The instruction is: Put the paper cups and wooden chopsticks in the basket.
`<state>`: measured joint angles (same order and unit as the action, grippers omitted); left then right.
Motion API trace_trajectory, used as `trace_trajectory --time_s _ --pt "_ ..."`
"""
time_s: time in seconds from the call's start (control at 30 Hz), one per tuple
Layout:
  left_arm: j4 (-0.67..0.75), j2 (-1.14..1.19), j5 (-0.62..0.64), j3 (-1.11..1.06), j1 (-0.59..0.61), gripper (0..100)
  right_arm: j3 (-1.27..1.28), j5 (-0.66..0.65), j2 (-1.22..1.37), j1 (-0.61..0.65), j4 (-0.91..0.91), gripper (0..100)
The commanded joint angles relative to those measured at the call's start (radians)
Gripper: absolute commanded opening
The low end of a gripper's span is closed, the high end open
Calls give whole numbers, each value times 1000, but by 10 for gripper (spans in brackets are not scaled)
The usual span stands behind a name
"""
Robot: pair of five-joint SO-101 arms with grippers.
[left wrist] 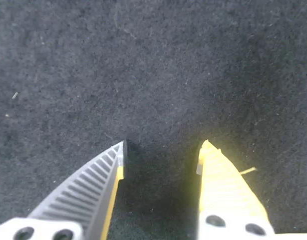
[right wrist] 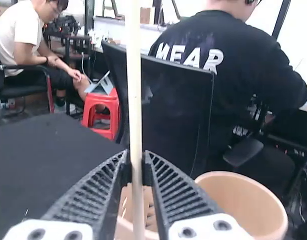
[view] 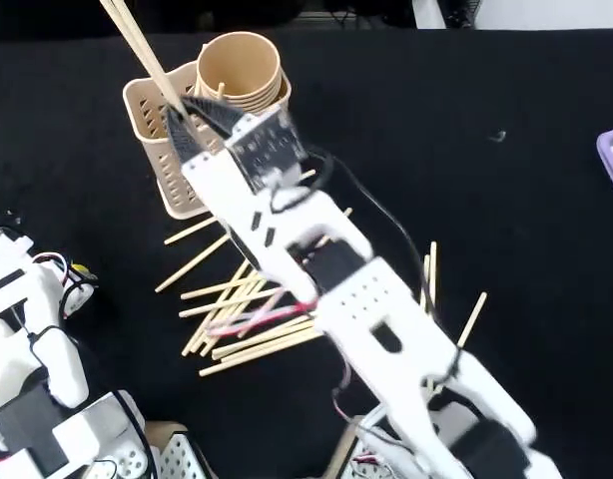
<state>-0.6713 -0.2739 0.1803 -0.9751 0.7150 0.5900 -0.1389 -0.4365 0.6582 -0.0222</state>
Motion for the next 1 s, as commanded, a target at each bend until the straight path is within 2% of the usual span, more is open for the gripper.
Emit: trace_trajectory --time_s 0.0,0.2,0.5,0.6,0.73,0.97 --pt "0 0 3 42 15 238 -156 8 93 8 -71 11" --pt "2 0 3 42 13 238 -346 8 294 6 -158 11" --pt "2 0 3 44 13 238 -558 8 575 2 -167 11" --pt "2 0 3 44 13 238 -578 23 613 -15 -166 11" --pt "2 0 3 44 13 238 -572 137 625 -49 -157 11" --pt "28 2 3 33 12 238 -506 141 625 -44 -158 12"
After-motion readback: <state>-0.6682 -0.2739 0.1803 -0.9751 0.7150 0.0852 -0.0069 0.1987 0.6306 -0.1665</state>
